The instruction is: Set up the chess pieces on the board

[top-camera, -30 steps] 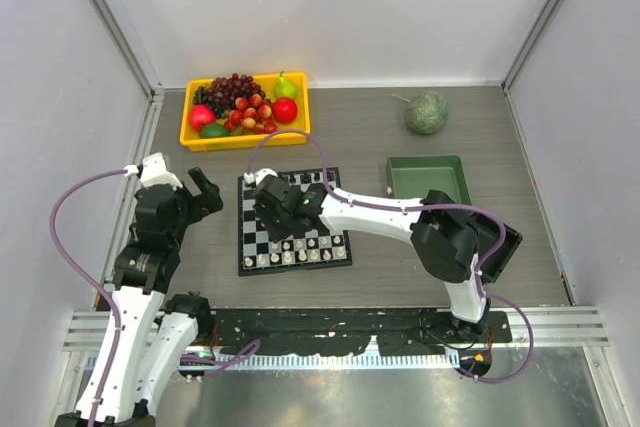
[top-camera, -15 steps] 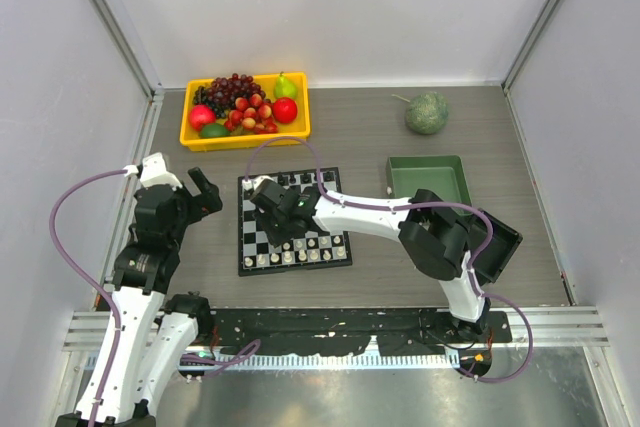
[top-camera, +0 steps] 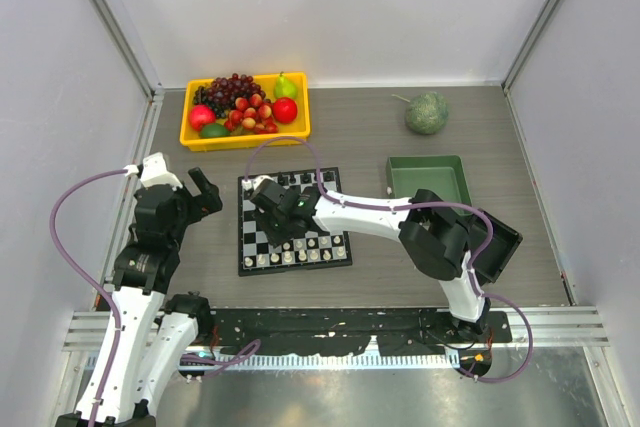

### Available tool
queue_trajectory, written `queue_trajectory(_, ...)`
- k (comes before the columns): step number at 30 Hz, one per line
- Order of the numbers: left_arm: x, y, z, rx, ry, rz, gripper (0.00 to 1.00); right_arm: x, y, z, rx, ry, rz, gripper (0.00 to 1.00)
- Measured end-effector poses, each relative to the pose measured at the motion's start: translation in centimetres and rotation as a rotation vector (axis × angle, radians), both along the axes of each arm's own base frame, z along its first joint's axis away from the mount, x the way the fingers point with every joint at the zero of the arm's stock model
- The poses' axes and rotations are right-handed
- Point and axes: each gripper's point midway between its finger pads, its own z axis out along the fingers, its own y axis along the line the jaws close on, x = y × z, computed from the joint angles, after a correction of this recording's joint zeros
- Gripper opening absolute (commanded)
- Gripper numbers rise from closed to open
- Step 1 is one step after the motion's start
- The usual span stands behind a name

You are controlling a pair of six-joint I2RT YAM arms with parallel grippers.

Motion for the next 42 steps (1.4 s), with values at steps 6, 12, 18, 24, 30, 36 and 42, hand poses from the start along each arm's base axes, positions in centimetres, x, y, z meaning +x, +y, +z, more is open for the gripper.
queue_trajectory(6,0.0,0.0,0.0,0.0,0.0,0.001,0.99,1.0,0.0,0.7,-0.008,-0.049,-0.011,0.46)
queue_trajectory(12,0.0,0.1,0.1,0.003,-0.004,0.001,0.99,2.3,0.8,2.5,0.025,-0.08,-0.028,0.46)
queue_trajectory(18,-0.1,0.2,0.2,0.004,-0.009,0.003,0.99,3.6,1.6,3.5,0.049,-0.098,-0.042,0.45)
queue_trajectory(24,-0.1,0.2,0.2,0.005,-0.009,0.003,0.99,4.3,1.7,1.6,0.017,-0.084,-0.048,0.42)
queue_trajectory(30,-0.1,0.2,0.2,0.006,-0.009,0.003,0.99,4.2,1.6,0.2,-0.008,-0.068,-0.045,0.39)
queue_trajectory(36,-0.1,0.2,0.2,0.006,-0.009,0.003,0.99,4.1,1.5,-0.1,-0.018,-0.061,-0.043,0.3)
queue_trajectory(42,-0.1,0.2,0.2,0.006,-0.009,0.003,0.99,4.1,1.5,-0.1,-0.018,-0.062,-0.041,0.29)
